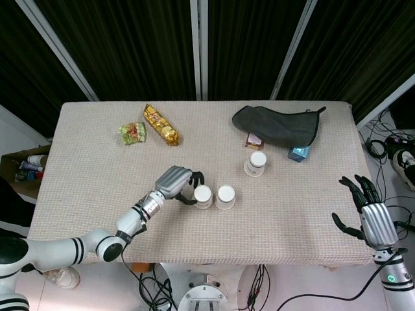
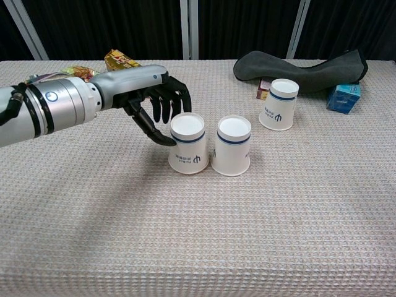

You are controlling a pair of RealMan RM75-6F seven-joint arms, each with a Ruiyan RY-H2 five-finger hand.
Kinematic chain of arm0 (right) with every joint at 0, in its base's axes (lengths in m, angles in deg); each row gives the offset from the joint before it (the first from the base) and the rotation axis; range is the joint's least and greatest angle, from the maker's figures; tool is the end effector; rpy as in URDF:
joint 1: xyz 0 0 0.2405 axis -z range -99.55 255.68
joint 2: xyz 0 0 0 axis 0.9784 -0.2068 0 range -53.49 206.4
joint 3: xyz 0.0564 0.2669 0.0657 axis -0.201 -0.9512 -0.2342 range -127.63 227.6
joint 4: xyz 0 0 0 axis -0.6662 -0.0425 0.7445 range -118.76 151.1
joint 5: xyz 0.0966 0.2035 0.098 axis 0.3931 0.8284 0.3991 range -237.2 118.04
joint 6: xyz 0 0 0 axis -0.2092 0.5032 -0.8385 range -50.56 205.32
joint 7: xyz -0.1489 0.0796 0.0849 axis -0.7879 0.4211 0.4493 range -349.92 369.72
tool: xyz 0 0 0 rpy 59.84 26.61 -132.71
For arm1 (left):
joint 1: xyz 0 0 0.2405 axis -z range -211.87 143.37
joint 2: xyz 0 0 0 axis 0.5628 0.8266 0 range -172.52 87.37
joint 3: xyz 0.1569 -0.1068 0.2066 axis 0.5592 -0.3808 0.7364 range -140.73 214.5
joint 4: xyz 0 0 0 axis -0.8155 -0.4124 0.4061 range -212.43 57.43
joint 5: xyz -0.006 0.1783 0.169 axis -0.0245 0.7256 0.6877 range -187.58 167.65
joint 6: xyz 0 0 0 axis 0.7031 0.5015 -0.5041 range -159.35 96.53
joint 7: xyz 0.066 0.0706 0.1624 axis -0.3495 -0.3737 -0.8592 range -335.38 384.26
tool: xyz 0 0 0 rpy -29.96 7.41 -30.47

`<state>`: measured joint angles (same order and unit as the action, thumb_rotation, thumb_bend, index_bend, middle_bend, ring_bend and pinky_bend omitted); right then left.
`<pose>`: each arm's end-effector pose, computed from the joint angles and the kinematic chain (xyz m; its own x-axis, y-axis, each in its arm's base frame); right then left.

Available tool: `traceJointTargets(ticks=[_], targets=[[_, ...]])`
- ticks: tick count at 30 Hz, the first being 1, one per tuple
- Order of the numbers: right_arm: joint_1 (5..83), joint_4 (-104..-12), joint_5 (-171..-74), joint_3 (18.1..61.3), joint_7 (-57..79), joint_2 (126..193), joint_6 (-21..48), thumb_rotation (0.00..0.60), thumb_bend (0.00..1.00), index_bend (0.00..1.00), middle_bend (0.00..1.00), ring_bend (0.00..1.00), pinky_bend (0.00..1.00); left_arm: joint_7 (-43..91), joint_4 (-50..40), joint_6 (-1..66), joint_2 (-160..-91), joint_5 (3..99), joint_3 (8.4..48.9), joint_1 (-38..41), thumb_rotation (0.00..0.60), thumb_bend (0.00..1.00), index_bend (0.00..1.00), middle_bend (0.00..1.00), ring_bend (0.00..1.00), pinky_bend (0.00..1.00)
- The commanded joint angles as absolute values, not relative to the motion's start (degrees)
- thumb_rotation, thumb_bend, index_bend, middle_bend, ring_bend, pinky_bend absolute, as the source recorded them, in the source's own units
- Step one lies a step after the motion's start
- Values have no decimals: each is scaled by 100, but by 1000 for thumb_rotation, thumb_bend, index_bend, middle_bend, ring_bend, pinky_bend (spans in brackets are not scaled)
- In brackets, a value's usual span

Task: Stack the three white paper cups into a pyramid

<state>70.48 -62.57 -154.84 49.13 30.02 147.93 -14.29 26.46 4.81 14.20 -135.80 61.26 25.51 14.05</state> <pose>-0.3409 -0.2388 0.1153 0.1637 0.0324 0.9860 -0.9595 -0.2270 0.1668 -0.0881 0.3966 -0.1163 0.2283 0.4824 0.8457 0.8882 -0.4589 0.0220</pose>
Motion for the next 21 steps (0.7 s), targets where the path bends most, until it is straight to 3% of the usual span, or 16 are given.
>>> traceJointTargets(ticks=[1, 11, 21], targets=[[7059, -6246, -15469, 4908, 3022, 14790, -1435, 600, 265, 66, 201, 0, 72, 2635, 430, 1408, -13620, 6094, 2562, 1422, 600, 155, 435, 526, 491, 465], [7079, -6238, -15458, 4909, 3020, 14791, -1418, 600, 266, 66, 201, 0, 71, 2656, 346, 1424, -13693, 6073, 2601, 1446, 600, 153, 431, 522, 489, 464], [7082, -6253, -15438, 4893, 3018, 14785, -1392, 600, 265, 68, 210, 0, 72, 2665, 308, 1490, -13695, 6115, 2661, 1423, 600, 152, 350, 483, 482, 448]])
